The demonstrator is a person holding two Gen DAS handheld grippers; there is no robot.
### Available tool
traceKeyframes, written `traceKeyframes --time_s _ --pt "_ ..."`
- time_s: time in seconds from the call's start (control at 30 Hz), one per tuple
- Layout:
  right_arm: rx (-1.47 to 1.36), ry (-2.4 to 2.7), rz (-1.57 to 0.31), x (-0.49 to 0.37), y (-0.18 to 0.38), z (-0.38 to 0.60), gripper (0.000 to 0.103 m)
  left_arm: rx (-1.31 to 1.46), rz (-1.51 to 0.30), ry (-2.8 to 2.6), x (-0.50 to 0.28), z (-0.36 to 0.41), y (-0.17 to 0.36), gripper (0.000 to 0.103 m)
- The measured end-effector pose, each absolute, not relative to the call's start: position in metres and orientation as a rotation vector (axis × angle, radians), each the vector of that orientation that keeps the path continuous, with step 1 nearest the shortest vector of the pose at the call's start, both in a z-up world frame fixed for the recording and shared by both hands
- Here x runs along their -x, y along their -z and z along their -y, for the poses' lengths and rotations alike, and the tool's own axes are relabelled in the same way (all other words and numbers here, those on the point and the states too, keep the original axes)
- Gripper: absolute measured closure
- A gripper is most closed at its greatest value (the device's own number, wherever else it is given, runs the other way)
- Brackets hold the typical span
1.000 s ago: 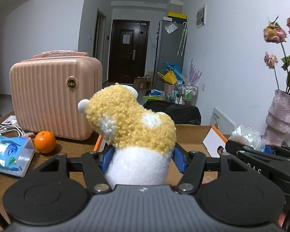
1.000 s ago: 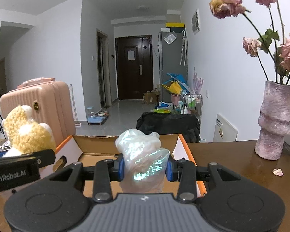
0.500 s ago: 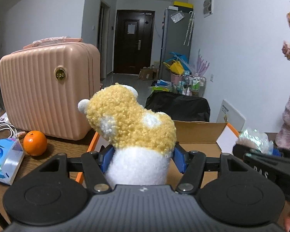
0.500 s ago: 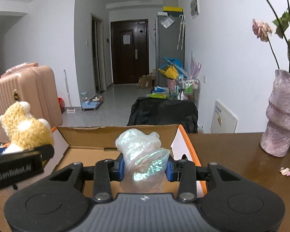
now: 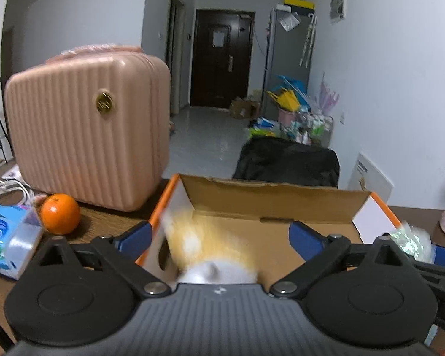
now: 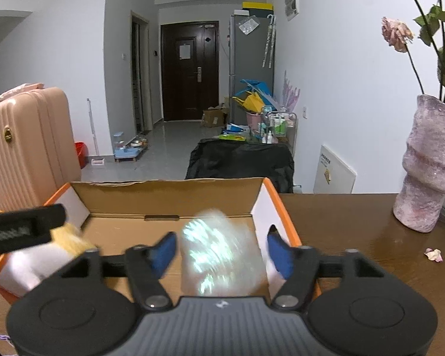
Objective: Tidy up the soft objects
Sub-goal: 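Open both tools to drop the plush toy and bag into the box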
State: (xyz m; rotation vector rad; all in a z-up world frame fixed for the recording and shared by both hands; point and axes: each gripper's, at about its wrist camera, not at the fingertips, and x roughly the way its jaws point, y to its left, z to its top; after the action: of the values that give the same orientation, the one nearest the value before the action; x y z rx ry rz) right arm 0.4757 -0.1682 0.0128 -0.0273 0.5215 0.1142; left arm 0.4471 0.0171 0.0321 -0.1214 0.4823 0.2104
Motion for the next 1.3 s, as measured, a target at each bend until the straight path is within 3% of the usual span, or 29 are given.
traceKeyframes --time_s 0.03,0.13,1.3 --pt "0.023 -0.106 -0.522 -0.476 -0.013 0.169 0.013 0.125 -0.481 -0.21 -0.446 -0.018 -0.033 0.0" --pt "0.011 -0.091 -0.527 -0.476 -0.013 0.174 0.0 0.13 -0.481 -0.218 -0.445 -0.02 -0.036 0.0" --pt "0.024 -0.098 -0.439 -0.418 -0.033 0.2 0.0 0.096 -0.422 -0.214 -0.387 -0.026 -0.047 0.0"
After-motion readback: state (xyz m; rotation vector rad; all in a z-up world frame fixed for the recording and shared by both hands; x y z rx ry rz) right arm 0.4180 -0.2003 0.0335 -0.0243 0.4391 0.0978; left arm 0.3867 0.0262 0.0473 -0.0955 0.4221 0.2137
